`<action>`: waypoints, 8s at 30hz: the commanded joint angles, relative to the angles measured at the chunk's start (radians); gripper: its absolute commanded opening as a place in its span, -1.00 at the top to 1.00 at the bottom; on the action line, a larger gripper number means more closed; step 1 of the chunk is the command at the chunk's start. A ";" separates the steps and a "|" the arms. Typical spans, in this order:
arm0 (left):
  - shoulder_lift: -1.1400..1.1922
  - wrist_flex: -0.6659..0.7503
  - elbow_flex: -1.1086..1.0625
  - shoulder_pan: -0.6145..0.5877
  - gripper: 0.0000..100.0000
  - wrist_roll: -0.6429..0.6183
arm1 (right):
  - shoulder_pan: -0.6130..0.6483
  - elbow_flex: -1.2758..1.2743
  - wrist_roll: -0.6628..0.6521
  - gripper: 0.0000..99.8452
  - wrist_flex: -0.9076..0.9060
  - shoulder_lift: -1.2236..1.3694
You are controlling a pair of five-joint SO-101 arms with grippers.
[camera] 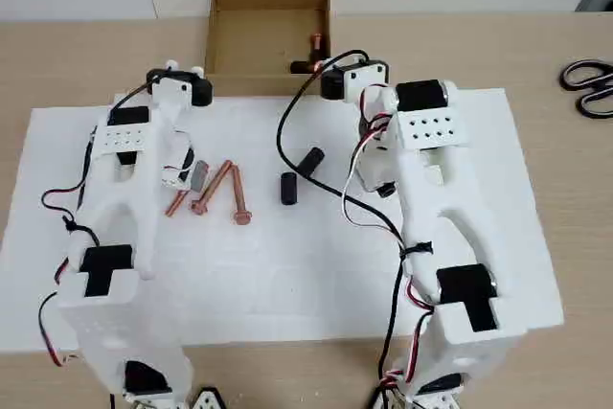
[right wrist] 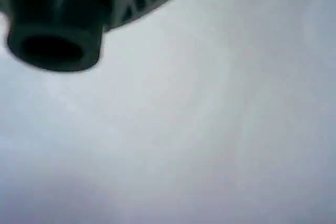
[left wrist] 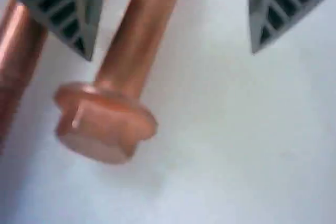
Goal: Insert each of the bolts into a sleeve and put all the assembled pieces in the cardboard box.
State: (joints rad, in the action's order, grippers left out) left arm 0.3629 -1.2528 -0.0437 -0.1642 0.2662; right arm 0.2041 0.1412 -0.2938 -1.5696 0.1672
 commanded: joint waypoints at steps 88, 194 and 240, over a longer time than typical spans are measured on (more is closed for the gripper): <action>0.272 -0.204 0.340 0.023 0.90 -0.100 | -0.002 0.041 -0.009 0.99 -0.050 -0.495; -1.332 0.736 -0.866 0.502 0.99 -0.690 | 0.381 -1.820 0.437 0.99 1.419 -1.667; -1.333 0.520 -0.894 0.611 0.99 -0.750 | 0.418 -1.830 0.353 0.99 1.417 -1.689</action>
State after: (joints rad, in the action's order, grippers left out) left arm -0.9505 -0.7296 -0.9291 0.4450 -0.4856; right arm 0.6199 -1.6817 0.0698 -0.1780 -1.5006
